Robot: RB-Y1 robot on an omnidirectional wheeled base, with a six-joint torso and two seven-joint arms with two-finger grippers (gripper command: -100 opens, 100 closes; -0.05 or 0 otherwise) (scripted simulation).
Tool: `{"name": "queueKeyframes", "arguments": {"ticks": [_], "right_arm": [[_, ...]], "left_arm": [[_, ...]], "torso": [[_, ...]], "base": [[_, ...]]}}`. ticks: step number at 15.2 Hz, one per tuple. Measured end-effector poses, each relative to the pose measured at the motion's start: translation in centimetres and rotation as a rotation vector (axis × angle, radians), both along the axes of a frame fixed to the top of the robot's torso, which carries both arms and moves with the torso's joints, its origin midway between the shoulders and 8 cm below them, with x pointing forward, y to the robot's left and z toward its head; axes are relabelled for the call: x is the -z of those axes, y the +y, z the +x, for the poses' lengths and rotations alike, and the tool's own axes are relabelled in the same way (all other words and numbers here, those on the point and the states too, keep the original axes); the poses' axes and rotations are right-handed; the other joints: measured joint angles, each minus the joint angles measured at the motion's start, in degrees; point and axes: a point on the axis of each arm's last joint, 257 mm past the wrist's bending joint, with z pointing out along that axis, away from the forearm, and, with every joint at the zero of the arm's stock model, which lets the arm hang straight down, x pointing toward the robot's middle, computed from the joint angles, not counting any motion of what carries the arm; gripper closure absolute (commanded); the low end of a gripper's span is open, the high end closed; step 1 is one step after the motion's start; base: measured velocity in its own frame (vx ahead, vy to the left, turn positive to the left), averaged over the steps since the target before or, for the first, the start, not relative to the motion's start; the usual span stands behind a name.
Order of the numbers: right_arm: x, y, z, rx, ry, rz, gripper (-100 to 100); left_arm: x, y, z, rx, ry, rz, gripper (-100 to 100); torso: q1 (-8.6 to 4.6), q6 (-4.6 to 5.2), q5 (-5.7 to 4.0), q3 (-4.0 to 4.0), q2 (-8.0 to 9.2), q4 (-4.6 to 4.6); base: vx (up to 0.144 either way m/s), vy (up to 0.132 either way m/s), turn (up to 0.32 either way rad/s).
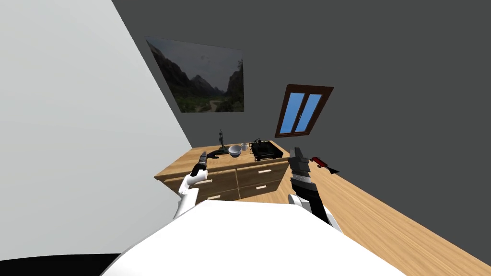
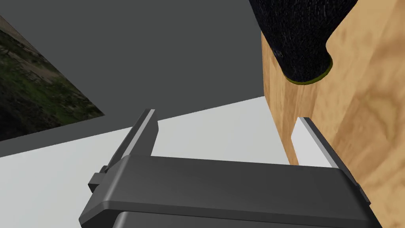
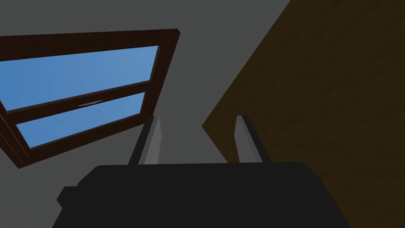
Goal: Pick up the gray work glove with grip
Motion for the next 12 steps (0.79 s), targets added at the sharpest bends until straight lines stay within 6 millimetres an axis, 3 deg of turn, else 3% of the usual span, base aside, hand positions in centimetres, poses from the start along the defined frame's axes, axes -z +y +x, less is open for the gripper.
{"name": "queueKeyframes", "arguments": {"ticks": [3,7,12], "right_arm": [[0.0,0.0,0.0,0.0,0.0,0.0,0],[0.0,0.0,0.0,0.0,0.0,0.0,0],[0.0,0.0,0.0,0.0,0.0,0.0,0]], "left_arm": [[1.5,-2.5,1.0,0.015,0.005,-0.09,-100],[3.1,-5.5,1.6,0.03,0.0,-0.173,-100],[2.7,-4.8,2.7,0.021,-0.011,-0.179,-100]], "torso": [[-0.03,-0.04,-0.01,0.02,0.05,0.0],[0.03,-0.07,0.0,0.23,0.42,0.08],[0.22,-0.07,0.03,0.37,0.66,0.13]], "base": [[0.114,-0.012,-0.072],[0.041,0.002,-0.046],[-0.011,0.021,-0.037]]}}
